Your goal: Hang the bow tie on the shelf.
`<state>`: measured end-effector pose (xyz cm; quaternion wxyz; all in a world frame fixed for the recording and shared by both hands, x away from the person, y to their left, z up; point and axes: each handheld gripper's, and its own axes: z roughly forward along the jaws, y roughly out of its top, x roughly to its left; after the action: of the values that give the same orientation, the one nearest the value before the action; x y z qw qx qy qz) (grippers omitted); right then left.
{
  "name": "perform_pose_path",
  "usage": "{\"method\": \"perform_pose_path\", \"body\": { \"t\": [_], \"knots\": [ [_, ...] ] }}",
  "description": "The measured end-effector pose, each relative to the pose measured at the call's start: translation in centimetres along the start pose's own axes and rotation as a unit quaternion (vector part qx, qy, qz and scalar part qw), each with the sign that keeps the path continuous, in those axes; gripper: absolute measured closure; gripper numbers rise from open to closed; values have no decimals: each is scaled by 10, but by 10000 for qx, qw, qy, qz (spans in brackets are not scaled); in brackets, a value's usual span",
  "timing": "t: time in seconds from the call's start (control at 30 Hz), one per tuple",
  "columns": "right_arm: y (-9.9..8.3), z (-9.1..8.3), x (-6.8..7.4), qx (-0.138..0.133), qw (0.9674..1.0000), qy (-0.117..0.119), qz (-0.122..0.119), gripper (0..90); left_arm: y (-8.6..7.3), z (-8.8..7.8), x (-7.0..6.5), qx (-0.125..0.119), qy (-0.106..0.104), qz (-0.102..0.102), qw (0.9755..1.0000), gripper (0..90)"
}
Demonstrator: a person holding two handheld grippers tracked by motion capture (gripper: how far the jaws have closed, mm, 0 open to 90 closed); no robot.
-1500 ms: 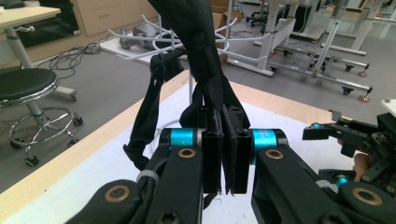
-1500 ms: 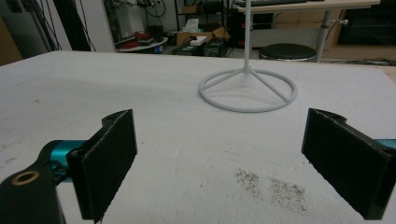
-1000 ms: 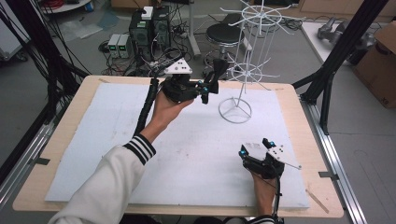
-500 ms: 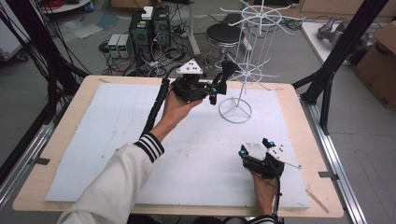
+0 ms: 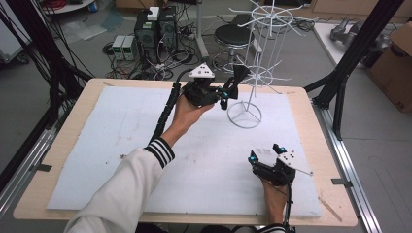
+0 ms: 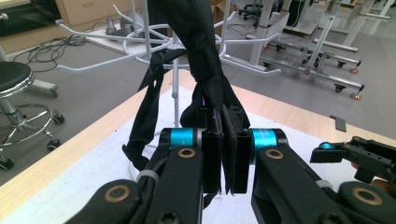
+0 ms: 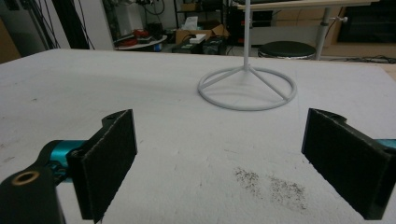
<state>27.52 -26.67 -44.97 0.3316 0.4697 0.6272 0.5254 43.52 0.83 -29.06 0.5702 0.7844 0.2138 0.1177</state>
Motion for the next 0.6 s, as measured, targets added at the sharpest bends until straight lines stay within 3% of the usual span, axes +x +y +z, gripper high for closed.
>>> {"method": "perform_pose_path", "body": {
  "t": [0.6],
  "knots": [
    [0, 1, 1, 55, 10000, -8, -79, 93, -5, 20, 1, 46, 64, 37, 10000, 865]
  ]
}}
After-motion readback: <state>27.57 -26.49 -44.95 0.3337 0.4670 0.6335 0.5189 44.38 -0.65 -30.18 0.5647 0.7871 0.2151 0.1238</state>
